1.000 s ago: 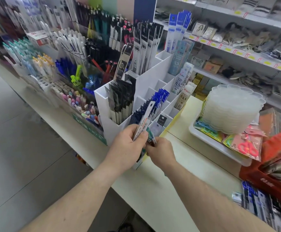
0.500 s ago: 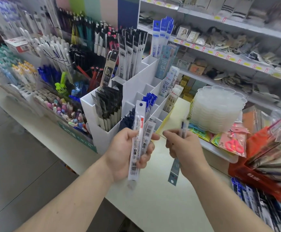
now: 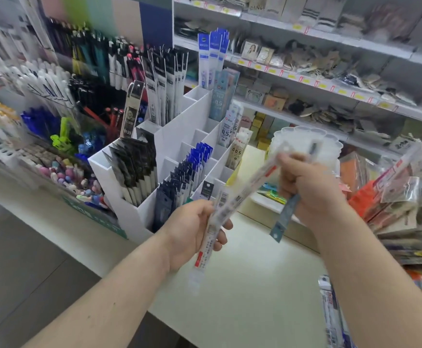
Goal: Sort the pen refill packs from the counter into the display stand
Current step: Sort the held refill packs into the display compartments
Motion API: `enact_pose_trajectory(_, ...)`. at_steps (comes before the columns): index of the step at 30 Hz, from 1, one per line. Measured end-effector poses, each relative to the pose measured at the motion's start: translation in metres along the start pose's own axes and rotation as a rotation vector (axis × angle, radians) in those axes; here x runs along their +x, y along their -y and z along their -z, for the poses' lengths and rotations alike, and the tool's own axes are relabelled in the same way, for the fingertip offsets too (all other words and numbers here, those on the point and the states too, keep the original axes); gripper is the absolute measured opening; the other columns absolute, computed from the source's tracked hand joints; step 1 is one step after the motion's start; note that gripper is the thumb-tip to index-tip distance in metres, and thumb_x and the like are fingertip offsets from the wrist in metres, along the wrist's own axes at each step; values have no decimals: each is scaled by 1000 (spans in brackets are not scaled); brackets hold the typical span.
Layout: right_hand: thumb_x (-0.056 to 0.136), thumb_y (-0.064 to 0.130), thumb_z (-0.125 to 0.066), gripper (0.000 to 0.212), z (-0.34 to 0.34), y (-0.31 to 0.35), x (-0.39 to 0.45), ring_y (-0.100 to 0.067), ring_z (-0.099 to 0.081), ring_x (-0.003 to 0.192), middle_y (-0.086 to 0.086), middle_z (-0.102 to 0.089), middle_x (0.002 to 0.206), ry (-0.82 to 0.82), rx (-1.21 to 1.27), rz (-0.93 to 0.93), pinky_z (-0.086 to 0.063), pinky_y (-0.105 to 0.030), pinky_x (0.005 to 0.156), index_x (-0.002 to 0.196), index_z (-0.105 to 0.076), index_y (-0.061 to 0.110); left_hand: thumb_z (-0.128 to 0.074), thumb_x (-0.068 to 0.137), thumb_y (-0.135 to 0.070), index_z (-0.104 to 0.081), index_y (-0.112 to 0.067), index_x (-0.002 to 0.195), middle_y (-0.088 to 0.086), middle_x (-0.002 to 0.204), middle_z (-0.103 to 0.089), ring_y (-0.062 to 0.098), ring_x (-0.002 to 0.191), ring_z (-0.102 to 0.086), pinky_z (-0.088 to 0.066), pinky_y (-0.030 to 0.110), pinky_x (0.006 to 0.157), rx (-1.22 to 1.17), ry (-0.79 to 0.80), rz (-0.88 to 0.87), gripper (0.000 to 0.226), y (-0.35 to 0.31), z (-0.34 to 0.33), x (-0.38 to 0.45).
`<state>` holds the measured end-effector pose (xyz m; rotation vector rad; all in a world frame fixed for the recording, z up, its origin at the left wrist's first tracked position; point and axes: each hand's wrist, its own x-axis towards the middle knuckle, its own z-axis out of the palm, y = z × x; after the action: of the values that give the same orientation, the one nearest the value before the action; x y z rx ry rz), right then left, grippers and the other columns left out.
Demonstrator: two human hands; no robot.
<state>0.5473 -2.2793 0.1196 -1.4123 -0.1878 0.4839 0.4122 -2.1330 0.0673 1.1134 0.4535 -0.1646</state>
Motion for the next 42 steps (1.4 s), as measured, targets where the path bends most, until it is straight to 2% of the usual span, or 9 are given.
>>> enact_pose_trajectory(6, 104, 31, -43, 22, 36, 14, -12, -9, -46, 46, -6, -68, 78, -76, 306, -70, -43, -19, 44, 92, -50, 13, -30, 87, 21, -69, -8, 83, 7, 76, -71, 25, 81, -65, -52, 34, 79, 14, -129, -205, 49, 3, -4, 11)
enact_pose_trajectory(10, 105, 34, -37, 35, 44, 12, -29, -20, -63, 53, -7, -67, 70, -141, 279, 12, -56, -29, 52, 80, -52, 14, -45, 94, 16, -77, -30, 70, -20, 126, -62, -4, 121, -52, -38, 19, 100, 258, -67, -376, 60, 6, -7, 14)
enact_pose_trajectory(15, 97, 53, -41, 50, 63, 0, -30, -12, -33, 49, -3, -35, 65, -114, 367, 105, -22, -23, 46, 61, -43, 19, -58, 86, 11, -73, -51, 67, -25, 156, -14, -24, 135, -10, -12, -2, 106, 756, -88, -683, 66, 14, -8, 19)
enact_pose_trajectory(19, 55, 72, -81, 63, 73, -9, -33, -6, -31, 40, 2, -43, 53, 147, 263, 91, -22, -16, 38, 69, -54, 16, -52, 79, -5, -77, -42, 76, -23, 159, -1, -10, 145, 3, -4, 2, 110, 866, -88, -860, 44, 15, -13, 18)
enact_pose_trajectory(22, 36, 55, -95, 79, 64, -12, -33, -4, -28, 37, 2, -40, 52, 174, 79, 1, -14, -21, 40, 86, -55, 7, -48, 78, -3, -79, -35, 81, -19, 161, -1, -1, 150, 6, -5, 9, 116, 930, -16, -858, 44, 15, -14, 22)
enact_pose_trajectory(26, 66, 23, -87, 37, 44, -16, -28, -7, -30, 46, -2, -35, 59, 180, -206, -108, -19, -20, 43, 89, -63, 5, -42, 74, 1, -78, -29, 87, -7, 134, -60, 1, 128, -48, -41, 25, 104, 1010, 155, -771, 48, 21, -18, 30)
enact_pose_trajectory(31, 85, 6, -71, 26, 37, -24, -21, -12, -21, 49, -6, -32, 59, 238, -243, -173, -14, -24, 45, 68, -52, 10, -38, 77, 14, -78, -32, 98, -16, 111, -67, 2, 107, -58, -49, 26, 94, 1110, 201, -525, 64, 20, -19, 23)
enact_pose_trajectory(36, 92, 4, -63, 36, 37, -31, -19, -13, -20, 50, -7, -33, 56, 231, -208, -224, -15, -23, 45, 63, -44, 13, -33, 63, 5, -72, -51, 98, -23, 108, -71, 0, 109, -64, -51, 36, 102, 739, 276, -307, 77, 13, -22, 7)
enact_pose_trajectory(42, 92, 7, -63, 32, 36, -34, -16, -13, -22, 46, -6, -34, 57, 239, -199, -210, -12, -27, 48, 63, -50, 14, -43, 57, 6, -72, -24, 111, 2, 115, -72, 28, 104, -71, -50, 44, 96, 293, 421, -65, 68, 11, -12, 3)
